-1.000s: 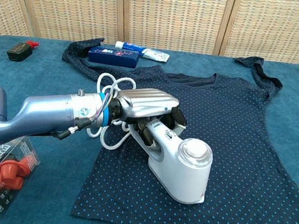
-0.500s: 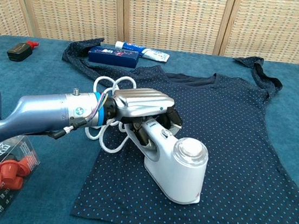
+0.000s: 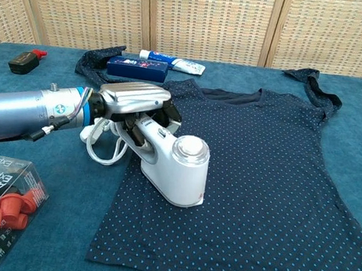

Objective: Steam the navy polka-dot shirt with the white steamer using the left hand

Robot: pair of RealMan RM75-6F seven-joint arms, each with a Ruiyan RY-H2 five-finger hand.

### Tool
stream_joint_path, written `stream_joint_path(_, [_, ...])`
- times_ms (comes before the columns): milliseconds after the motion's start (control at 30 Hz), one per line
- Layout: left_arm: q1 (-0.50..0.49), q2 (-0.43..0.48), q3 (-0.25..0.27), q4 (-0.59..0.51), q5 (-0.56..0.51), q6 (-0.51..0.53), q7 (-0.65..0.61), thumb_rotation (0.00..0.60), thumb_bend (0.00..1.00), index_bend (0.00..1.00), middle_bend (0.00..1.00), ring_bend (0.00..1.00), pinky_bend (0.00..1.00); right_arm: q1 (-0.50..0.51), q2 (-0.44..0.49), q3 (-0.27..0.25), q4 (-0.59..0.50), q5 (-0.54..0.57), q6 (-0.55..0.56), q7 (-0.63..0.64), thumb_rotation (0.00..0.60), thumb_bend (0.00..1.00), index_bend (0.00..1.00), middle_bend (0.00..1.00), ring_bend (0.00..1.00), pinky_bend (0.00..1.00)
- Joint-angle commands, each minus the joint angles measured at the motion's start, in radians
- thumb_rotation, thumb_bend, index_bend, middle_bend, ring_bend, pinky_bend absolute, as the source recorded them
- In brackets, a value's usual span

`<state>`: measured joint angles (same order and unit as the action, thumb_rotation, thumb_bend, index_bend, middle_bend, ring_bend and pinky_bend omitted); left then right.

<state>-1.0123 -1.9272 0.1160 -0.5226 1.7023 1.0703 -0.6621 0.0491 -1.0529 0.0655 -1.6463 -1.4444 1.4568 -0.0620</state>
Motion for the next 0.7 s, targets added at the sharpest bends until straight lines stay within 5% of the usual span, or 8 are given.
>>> stream_joint_path(33, [0.014,0.023,-0.021,-0.007,-0.019,0.021,-0.005,0.6,0.71,1.0,0.85,0.74,0.91,-0.001,0.0,-0.001,-0.001,-0.003,0.001,0.001,0.6,0.0,0.03,0.0,0.0,0.0])
stream_joint_path(433, [0.09,0.148,-0.137,0.042,-0.157,0.036,0.0,0.6,0.71,1.0,0.85,0.74,0.91,-0.006,0.008,-0.013,-0.016,-0.036,0.018,0.01,0.6,0.0,0.03,0.0,0.0,0.0])
stream_joint_path(700, [0.132,0.191,-0.192,0.125,-0.252,-0.086,0.001,0.6,0.71,1.0,0.85,0.74,0.91,-0.004,0.004,-0.022,-0.026,-0.061,0.02,-0.006,0.6,0.0,0.03,0.0,0.0,0.0])
